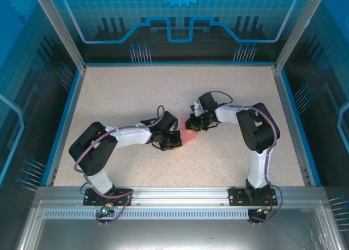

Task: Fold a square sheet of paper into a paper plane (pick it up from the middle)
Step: Fourth fold the wing at the center of the table.

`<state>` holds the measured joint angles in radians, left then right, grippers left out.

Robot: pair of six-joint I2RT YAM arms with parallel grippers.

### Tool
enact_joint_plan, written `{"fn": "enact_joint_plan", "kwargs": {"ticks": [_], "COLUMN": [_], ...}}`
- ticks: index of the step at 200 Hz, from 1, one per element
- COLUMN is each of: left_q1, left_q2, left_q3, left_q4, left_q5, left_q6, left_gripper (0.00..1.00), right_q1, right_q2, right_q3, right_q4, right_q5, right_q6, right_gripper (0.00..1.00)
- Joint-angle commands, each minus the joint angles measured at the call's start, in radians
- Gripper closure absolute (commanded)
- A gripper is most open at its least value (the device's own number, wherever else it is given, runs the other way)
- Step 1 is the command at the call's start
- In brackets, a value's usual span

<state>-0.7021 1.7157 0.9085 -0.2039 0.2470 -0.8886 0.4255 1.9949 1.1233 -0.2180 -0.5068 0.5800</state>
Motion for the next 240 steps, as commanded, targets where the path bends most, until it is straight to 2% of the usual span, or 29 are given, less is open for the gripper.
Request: {"fn": "enact_joint_plan", "kwargs": {"ticks": [1,189,240], "left_q1": [0.009,0.03,0.047], "left_q2": [0.019,0.047,0.009], "left_q3": [0.012,-0.073,-0.103], "left_q4": [-0.042,-0.012,-0.008], "left_q5": [-0.023,-0.027,-0.018], "left_q6": [0.0,-0.019,-0.017], "left_gripper": [0.99,1.0,1.0], "right_q1": [0.014,0.015,0.014], "right_q2": [0.124,0.13,0.133], "right_q3": [-0.056,-0.054,-0.054], "right_q4": [-0.122,-0.136,-0.141], "right_q5": [0.197,0.208,0.213], "right_q6": [-0.005,-0.011,-0.012], "right_gripper": [1.0,1.0,1.0]}}
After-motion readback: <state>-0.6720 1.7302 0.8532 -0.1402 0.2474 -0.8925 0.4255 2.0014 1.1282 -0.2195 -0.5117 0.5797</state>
